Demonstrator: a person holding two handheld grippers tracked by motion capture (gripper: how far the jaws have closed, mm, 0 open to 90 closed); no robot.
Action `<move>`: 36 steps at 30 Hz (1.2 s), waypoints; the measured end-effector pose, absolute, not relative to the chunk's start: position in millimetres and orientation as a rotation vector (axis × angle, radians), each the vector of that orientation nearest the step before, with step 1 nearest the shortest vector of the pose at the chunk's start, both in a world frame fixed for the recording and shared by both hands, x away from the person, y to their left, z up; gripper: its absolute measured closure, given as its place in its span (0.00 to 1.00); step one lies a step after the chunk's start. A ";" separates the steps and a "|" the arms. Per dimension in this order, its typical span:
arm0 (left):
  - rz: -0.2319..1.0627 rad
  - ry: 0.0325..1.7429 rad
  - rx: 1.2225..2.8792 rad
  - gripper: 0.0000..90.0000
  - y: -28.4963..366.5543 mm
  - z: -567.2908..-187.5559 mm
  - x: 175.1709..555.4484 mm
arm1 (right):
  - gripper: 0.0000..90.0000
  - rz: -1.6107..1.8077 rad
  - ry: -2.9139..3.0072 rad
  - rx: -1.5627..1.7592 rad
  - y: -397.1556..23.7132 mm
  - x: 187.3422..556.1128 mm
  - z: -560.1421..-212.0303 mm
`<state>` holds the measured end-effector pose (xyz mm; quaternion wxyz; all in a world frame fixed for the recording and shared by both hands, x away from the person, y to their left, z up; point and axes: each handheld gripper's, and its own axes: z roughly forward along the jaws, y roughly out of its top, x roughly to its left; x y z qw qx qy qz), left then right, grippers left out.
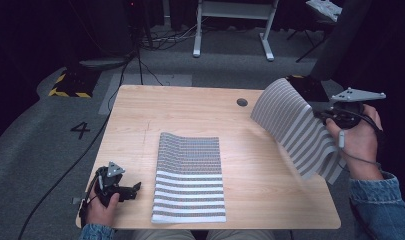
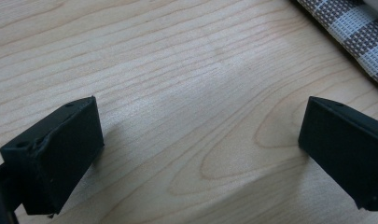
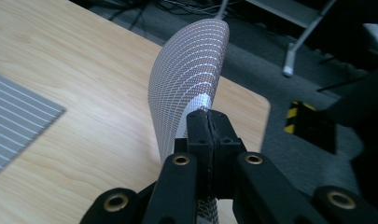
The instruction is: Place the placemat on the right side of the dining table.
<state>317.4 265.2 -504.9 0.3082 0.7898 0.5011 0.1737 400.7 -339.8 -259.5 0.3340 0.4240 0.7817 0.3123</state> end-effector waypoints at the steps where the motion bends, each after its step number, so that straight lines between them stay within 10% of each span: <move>1: 0.459 1.325 2.087 0.00 265.1 -504.9 317.3 | 0.99 0.815 2.041 1.107 -339.8 400.7 -259.5; 18: 0.459 1.327 2.087 0.00 265.0 -504.9 317.0 | 0.99 0.858 2.426 1.019 -251.6 388.9 -409.4; 36: 0.464 1.330 2.085 0.00 264.8 -505.0 316.9 | 0.95 0.753 2.524 0.879 -227.7 362.7 -451.1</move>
